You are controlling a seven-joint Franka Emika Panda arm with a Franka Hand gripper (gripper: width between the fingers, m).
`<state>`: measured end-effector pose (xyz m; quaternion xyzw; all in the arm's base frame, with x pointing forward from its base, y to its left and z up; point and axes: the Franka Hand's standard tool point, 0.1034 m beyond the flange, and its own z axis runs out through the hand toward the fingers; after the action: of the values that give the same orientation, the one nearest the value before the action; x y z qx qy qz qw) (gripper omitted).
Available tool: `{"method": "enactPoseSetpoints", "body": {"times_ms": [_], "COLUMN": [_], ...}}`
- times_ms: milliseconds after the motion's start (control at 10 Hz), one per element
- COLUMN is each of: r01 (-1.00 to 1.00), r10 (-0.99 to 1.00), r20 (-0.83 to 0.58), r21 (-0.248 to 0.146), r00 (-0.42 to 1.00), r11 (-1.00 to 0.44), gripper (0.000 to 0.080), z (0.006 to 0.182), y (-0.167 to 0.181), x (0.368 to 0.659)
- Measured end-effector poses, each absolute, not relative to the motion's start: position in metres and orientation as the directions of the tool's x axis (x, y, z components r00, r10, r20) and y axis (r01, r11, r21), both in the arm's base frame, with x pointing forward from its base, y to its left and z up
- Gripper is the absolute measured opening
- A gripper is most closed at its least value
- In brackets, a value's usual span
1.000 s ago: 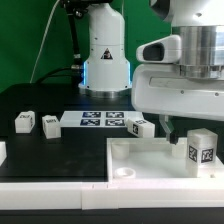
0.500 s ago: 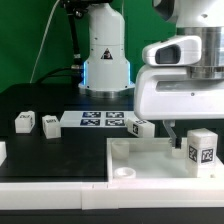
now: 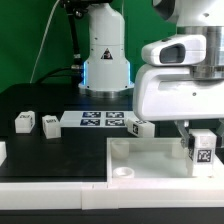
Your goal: Assemble one leg
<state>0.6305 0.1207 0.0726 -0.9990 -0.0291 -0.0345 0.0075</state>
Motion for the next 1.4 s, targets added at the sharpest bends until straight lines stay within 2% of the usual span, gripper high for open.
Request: {"method": "enactPoseSetpoints", "body": {"times_ms": [300,400,900,1000,1200,1300,1400], "r01": [-0.080,-0.231,-0.627,-0.677,-0.672,-0.673,-0.673], "r10": [-0.081,-0.233,-0.627,-0.676,-0.671,-0.672,-0.672], "r20": [0.067,0.059,0.045,0.054,0.058,0.057,0.057], "r21": [-0.023,-0.036,-0.017,-0.010,-0.007,-0.008,-0.008], "r00": [0.994,0.971,0.777,0.735,0.739,0.738,0.738], "r11": [-0.997,-0.972,-0.779,-0.736,-0.740,-0.740,-0.740], "gripper": [0.0291,0.0291,0.0302,0.0302,0.0313,0.0485,0.0485], "z": [0.073,0.072,0.072,0.072,0.072,0.072,0.072], "y": [0.120,0.117,0.094,0.091,0.089,0.089,0.089], "x": [0.631,0.631,0.627,0.627,0.627,0.627,0.627]}}
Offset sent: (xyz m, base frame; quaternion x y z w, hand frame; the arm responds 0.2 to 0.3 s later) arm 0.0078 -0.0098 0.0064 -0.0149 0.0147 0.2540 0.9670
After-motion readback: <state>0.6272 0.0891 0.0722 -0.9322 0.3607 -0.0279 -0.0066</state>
